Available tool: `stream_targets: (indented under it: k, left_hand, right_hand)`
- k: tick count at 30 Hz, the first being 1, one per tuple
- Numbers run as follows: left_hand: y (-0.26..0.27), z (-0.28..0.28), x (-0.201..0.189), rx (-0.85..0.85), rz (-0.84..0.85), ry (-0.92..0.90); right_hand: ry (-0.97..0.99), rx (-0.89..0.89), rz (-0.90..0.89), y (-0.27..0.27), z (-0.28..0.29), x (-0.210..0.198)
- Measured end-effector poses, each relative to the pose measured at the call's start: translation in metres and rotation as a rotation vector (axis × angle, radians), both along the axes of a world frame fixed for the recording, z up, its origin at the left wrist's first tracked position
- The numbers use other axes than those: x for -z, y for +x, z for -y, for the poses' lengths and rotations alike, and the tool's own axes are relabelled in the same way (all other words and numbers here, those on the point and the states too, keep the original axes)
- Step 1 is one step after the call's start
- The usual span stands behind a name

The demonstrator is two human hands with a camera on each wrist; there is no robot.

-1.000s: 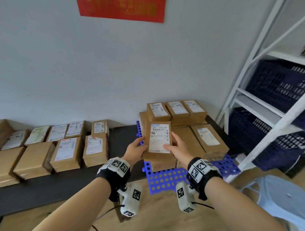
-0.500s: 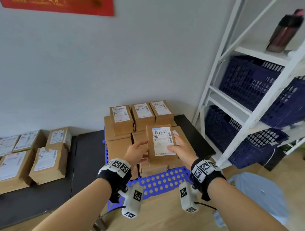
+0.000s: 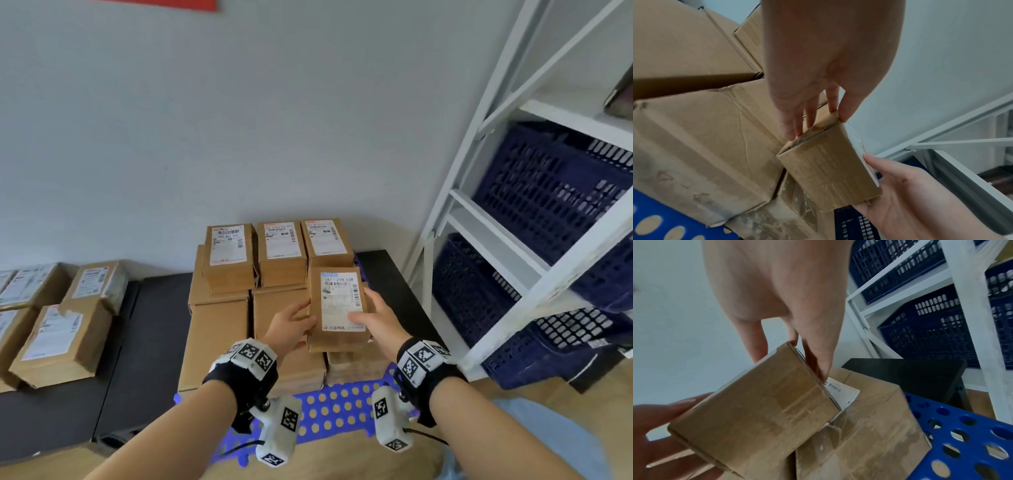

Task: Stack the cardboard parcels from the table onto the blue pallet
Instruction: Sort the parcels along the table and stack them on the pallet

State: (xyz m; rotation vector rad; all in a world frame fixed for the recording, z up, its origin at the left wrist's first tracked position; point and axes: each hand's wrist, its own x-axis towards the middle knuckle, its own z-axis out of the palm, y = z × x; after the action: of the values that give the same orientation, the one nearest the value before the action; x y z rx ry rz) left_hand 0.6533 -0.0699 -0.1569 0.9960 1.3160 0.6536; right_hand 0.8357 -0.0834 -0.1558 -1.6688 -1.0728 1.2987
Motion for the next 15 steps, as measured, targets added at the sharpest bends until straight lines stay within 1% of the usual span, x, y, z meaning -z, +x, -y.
stream_targets:
  k: [7,15]
  left_hand:
    - [0.032,-0.005,0.007,-0.135,0.015,-0.031]
    - [0.045,-0.003,0.011,-0.205,0.025,-0.033]
  right_hand:
    - [-0.049,-0.111,-0.012,0.031,-0.026,0.010]
    - [-0.087,-0.216,-0.044,0.041,-0.048,0.018]
